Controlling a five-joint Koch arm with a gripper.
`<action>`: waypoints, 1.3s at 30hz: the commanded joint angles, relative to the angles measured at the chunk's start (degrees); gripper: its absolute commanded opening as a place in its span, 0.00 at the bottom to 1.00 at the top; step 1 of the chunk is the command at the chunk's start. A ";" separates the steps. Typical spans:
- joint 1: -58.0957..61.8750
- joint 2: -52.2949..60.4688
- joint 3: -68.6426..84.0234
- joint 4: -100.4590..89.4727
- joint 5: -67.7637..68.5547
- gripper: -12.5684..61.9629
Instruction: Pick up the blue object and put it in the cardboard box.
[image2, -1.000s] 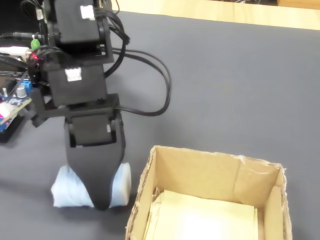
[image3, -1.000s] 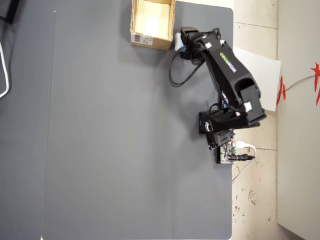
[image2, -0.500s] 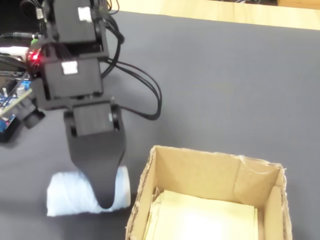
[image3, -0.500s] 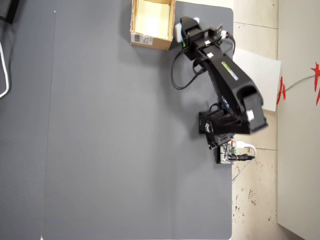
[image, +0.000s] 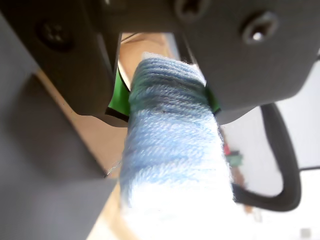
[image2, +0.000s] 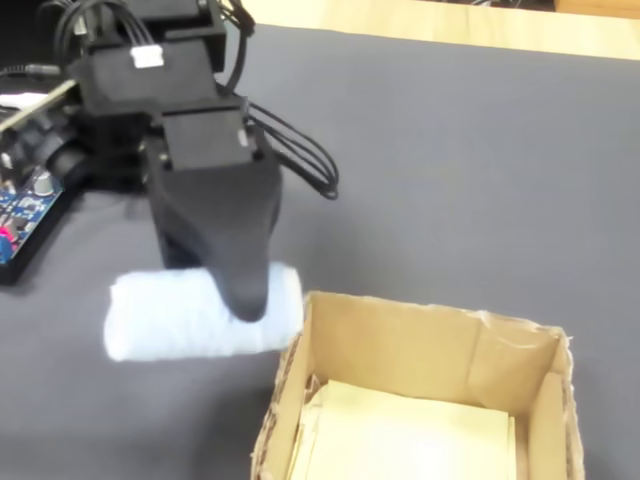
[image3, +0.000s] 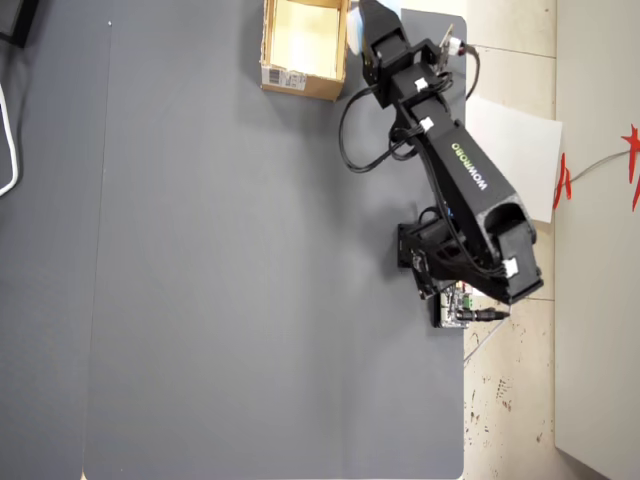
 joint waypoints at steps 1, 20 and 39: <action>-2.64 2.64 -4.31 -8.44 2.99 0.48; -16.17 -6.77 -19.07 7.82 -11.69 0.62; -34.80 11.34 -0.88 10.28 0.35 0.62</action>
